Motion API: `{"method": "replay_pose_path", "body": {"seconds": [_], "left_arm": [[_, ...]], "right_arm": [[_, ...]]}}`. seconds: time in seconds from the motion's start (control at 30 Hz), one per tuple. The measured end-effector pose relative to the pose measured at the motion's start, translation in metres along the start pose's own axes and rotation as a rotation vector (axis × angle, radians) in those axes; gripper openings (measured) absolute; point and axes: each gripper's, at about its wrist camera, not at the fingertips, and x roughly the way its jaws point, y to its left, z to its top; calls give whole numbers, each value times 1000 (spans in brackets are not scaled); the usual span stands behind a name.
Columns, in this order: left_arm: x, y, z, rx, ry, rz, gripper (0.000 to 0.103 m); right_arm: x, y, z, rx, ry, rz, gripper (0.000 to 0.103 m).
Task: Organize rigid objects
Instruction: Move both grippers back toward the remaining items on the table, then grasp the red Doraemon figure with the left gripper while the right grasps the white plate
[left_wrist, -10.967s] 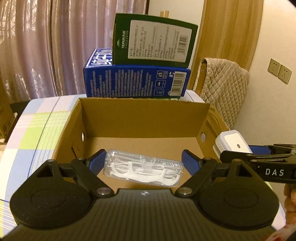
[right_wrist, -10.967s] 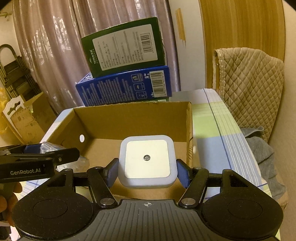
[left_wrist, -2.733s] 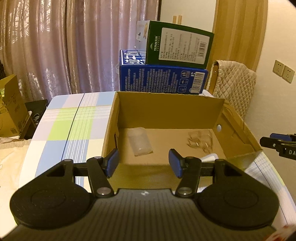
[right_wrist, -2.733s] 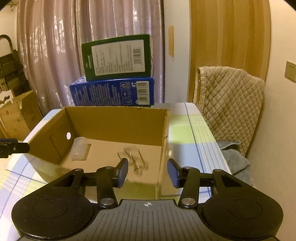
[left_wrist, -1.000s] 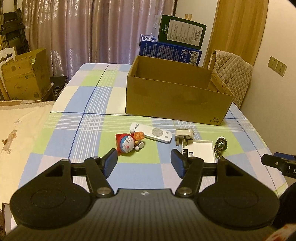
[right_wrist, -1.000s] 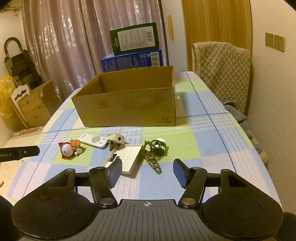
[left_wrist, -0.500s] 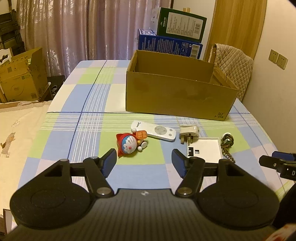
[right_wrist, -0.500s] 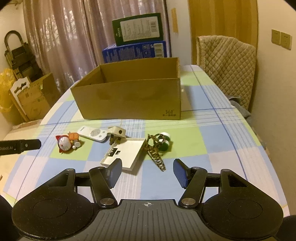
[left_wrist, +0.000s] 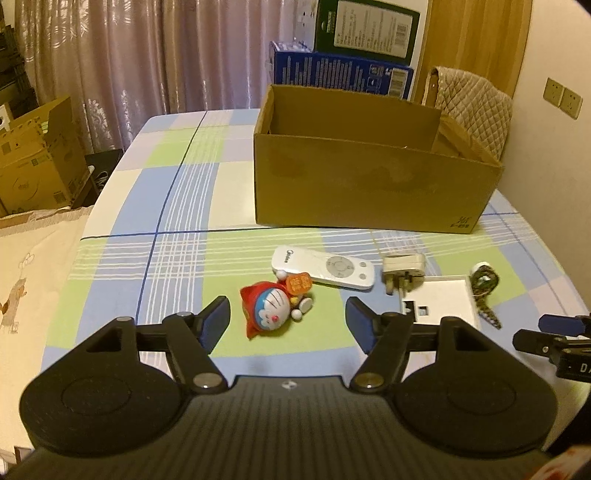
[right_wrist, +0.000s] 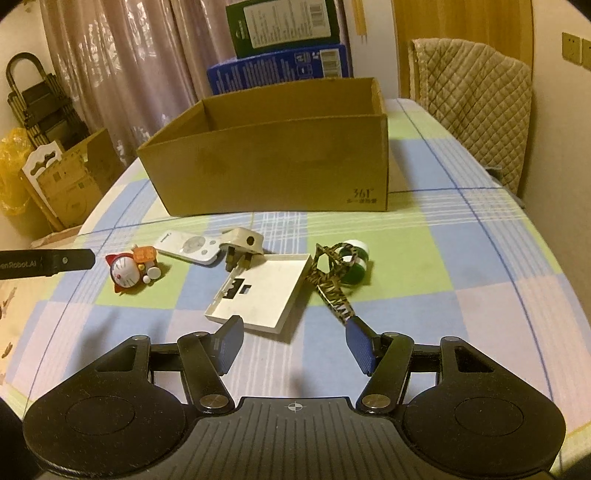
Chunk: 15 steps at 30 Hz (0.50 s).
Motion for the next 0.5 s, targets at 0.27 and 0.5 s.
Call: {"method": "replay_pose_path", "body": {"seconds": [0.27, 0.5], "left_arm": [[42, 18, 7, 23, 59, -11, 65], [80, 24, 4, 58, 112, -80, 64]], "right_arm": [[29, -2, 4, 11, 36, 9, 58], [50, -2, 7, 26, 67, 10, 58]]}}
